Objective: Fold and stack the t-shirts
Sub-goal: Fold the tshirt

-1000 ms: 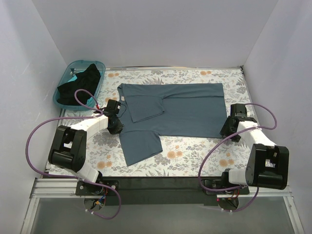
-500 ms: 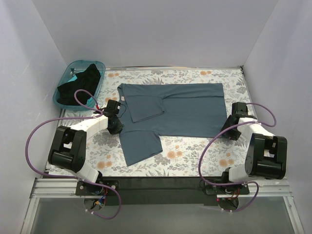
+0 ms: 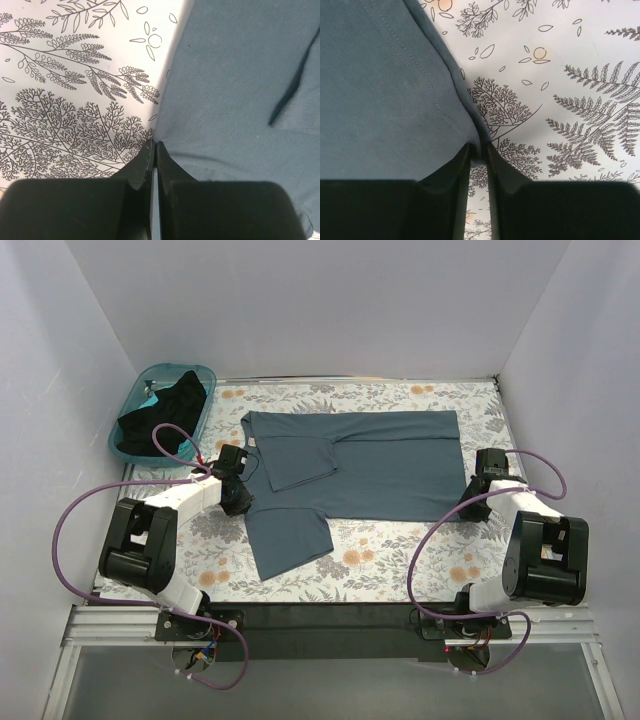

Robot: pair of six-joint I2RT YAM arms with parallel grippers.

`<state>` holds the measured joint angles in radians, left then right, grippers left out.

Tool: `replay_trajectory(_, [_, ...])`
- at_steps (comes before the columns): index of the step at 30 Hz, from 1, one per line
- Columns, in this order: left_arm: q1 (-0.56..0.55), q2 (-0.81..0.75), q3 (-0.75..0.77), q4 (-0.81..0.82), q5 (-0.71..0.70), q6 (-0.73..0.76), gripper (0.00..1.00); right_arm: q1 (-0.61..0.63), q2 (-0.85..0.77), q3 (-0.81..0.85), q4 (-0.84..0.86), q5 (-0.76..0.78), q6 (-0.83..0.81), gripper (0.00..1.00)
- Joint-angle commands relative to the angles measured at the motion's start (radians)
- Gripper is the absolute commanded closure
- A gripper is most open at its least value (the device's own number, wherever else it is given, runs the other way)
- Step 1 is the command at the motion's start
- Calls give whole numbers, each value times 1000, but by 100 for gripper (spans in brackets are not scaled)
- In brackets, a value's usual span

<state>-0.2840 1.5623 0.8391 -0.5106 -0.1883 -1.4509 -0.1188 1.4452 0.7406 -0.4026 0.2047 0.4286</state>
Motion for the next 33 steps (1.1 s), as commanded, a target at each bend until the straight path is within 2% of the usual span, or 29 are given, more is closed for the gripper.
replay_trajectory(1, [-11, 36, -32, -97, -17, 6, 100, -10, -17, -20, -24, 7, 9, 87])
replay_trajectory(4, [-11, 42, -20, -134, -31, 18, 100, -12, -25, -12, -53, 1, -5, 99])
replay_trajectory(9, [-11, 5, -20, -209, -40, 34, 100, -12, -61, -6, -165, -30, -36, 99])
replay_trajectory(13, [-9, -91, -20, -273, -53, 18, 100, -12, -117, -4, -245, -50, -66, 99])
replay_trajectory(19, [11, -119, 73, -345, -63, 26, 100, -21, -181, 34, -315, -48, -88, 99])
replay_trajectory(33, [117, -58, 271, -335, 24, 80, 100, -22, 7, 334, -334, -116, -154, 99])
